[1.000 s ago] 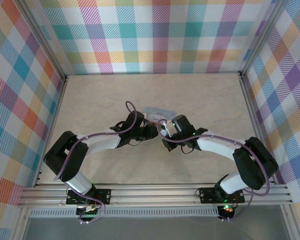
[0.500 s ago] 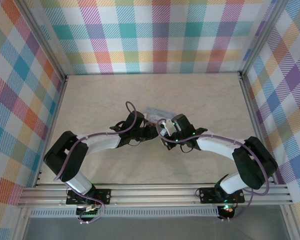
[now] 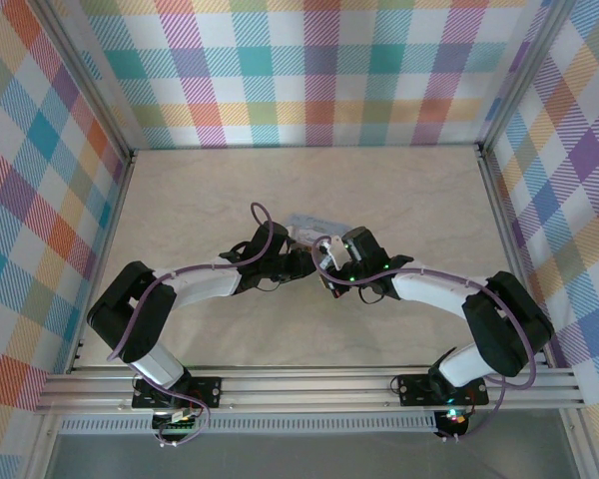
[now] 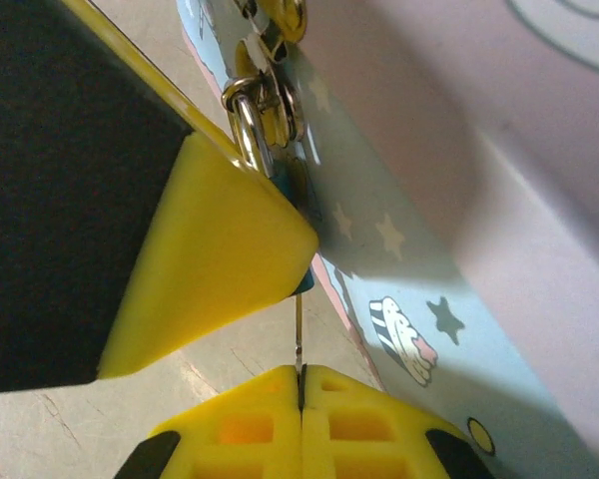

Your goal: Unlock a padlock with a key

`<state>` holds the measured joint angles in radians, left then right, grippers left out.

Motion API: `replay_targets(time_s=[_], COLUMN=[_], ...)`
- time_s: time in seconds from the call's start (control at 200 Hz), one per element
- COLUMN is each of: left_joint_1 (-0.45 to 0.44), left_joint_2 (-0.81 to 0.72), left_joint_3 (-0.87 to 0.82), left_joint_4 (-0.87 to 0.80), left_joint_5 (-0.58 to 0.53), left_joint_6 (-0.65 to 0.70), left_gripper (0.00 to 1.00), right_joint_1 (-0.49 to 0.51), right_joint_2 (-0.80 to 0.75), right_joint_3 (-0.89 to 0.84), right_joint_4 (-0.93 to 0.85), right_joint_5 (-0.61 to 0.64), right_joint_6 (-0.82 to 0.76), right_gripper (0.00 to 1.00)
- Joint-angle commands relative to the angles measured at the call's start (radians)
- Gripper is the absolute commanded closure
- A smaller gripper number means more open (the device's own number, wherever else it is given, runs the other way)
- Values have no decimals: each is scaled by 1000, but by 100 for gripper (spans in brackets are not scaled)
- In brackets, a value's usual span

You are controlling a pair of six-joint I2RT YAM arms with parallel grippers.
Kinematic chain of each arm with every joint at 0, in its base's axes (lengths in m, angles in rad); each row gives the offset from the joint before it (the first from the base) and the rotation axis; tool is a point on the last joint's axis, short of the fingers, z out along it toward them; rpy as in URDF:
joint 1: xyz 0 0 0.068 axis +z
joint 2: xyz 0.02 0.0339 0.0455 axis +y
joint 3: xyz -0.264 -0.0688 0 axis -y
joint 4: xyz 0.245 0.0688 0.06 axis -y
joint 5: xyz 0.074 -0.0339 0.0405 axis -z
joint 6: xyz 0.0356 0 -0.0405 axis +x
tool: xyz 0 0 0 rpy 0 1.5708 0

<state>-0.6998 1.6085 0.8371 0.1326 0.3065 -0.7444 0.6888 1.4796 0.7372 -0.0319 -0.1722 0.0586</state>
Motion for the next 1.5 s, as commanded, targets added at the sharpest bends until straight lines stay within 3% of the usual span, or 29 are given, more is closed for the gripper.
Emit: replay_targets(time_s=[0.0,0.76,1.495], left_joint_1=[-11,-10,-10], left_joint_2=[-41,-51,-47], left_joint_3=[41,41,43], left_joint_4=[38,29,16], left_joint_5=[34,48,40], left_joint_6=[-8,-29,-31], left_gripper=[84,85,86], right_joint_1=[5,-8,-20], right_joint_2=[10,-49,-81], right_joint_3=[10,-56,-90], right_joint_4=[62,180,183], right_joint_5=[-10,2,5], right_joint_6=[-14,10,-2], right_gripper=[100,100,100])
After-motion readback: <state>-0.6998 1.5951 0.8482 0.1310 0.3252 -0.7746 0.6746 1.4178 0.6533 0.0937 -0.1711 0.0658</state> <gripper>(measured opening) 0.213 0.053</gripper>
